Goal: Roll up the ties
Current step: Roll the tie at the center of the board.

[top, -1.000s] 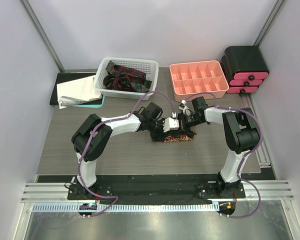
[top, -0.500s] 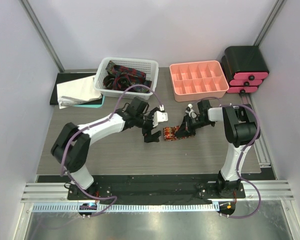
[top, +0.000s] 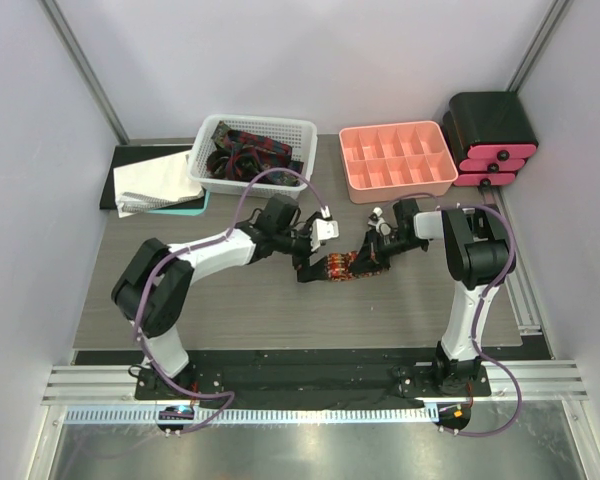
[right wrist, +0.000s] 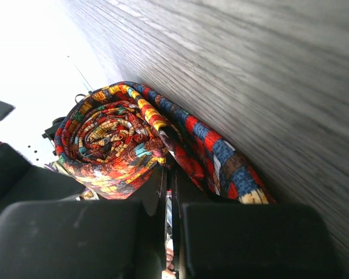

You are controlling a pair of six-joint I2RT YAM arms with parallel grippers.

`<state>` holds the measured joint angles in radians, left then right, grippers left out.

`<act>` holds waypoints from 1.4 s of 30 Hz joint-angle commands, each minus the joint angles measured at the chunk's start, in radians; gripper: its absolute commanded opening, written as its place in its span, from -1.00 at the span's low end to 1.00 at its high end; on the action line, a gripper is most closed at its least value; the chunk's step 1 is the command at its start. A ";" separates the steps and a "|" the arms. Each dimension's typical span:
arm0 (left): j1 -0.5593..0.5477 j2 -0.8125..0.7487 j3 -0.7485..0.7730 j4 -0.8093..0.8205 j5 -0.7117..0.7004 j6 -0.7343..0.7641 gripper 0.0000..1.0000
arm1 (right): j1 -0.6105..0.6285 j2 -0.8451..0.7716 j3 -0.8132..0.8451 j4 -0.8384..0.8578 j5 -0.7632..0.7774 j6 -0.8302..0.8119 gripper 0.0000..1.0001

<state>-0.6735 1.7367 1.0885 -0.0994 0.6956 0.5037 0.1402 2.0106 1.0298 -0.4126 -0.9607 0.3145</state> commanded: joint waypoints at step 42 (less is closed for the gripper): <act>-0.132 0.072 -0.111 -0.005 -0.211 0.030 -0.74 | 0.045 -0.098 -0.039 0.001 0.132 -0.066 -0.52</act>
<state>-0.8097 1.8160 0.9874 -0.0322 0.5159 0.5564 0.1684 1.8549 0.9726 -0.4339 -0.9306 0.2741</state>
